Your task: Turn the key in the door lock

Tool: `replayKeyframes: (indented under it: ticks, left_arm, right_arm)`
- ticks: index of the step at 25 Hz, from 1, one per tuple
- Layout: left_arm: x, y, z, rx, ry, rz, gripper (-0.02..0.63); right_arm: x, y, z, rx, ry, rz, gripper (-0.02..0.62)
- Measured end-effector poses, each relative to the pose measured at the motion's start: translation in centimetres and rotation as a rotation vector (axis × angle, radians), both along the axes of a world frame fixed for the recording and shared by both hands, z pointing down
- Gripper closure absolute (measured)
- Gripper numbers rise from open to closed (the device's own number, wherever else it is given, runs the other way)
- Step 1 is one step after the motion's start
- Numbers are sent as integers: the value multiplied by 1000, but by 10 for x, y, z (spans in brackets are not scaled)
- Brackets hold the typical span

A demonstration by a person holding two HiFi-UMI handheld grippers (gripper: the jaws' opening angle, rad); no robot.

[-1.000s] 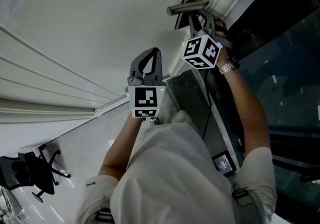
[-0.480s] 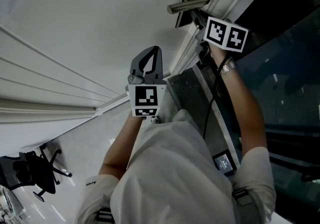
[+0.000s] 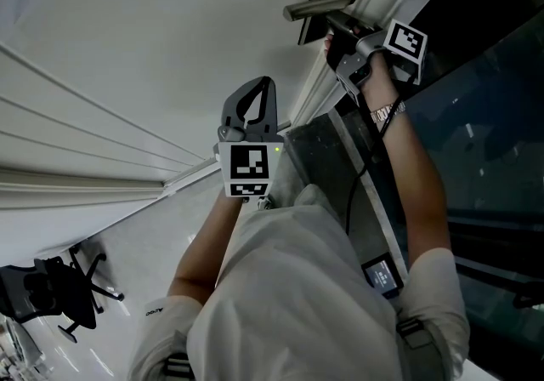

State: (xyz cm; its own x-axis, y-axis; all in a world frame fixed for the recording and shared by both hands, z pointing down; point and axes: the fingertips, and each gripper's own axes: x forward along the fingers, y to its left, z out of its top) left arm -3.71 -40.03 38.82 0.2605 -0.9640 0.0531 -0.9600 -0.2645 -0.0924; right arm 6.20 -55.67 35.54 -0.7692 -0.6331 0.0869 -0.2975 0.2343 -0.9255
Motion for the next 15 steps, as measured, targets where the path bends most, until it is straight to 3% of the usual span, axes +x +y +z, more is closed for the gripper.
replayKeyframes:
  ticks: [3,5,7,9,15]
  left_arm:
    - [3,1,0,0,-3,6,597]
    - [4,1,0,-1,-4,7,597]
    - [3,1,1,-2,-5,6,597]
    - [2,0,2,-4,-3,5,597]
    - [8,-1,3,-6,-1,17,597]
  right_arm:
    - [-1,1,0,38,62,-9,576]
    - [-1,4,0,109,157,-24,484]
    - [4,7,-3,224,296,-20,439]
    - [9,9,-8,371,481,-3,422]
    - [3,24,-15,853,1172,-19,419]
